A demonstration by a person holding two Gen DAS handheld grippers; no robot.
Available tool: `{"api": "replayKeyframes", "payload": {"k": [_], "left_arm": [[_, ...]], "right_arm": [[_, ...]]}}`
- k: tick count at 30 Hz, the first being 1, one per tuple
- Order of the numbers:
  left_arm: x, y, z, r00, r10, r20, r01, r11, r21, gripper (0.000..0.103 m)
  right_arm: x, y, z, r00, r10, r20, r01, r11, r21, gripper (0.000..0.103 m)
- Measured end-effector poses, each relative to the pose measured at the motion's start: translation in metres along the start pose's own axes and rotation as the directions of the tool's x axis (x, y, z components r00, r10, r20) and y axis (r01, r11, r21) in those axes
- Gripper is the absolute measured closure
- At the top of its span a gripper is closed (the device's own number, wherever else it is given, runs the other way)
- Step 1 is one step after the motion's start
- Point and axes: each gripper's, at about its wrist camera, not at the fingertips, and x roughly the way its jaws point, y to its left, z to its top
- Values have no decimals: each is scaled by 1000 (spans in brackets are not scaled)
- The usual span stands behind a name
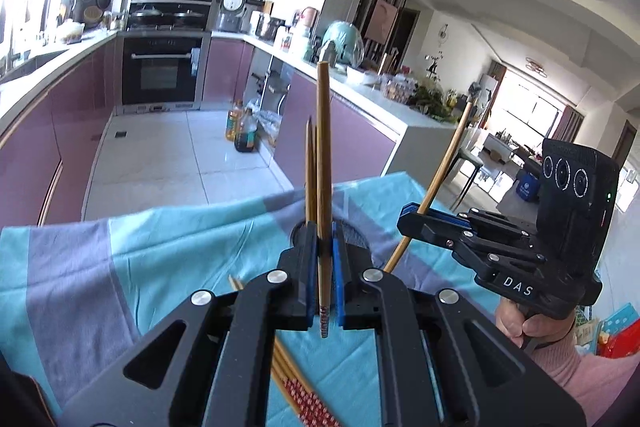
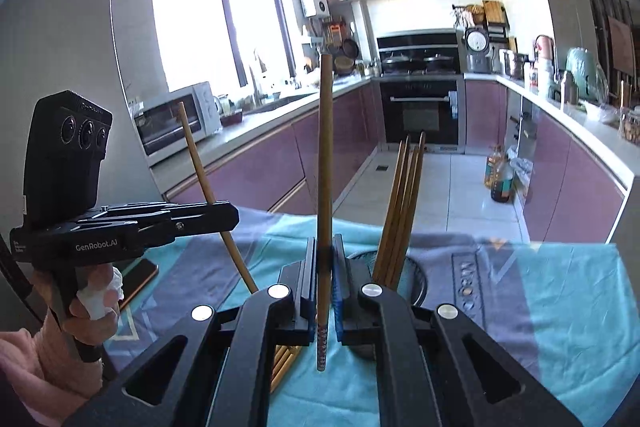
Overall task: Organize utensils
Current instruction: 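Lift both held chopsticks upright and carry them over the mesh cup, then lower the chopsticks into the mesh cup and open both tools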
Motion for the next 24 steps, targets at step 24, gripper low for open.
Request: {"api": "replayKeyframes", "payload": {"k": [24], "left_arm": [[48, -38, 40, 996, 84, -33, -80, 990, 119, 96]], "right_arm": [[34, -26, 22, 993, -114, -12, 114, 993, -21, 97]]}}
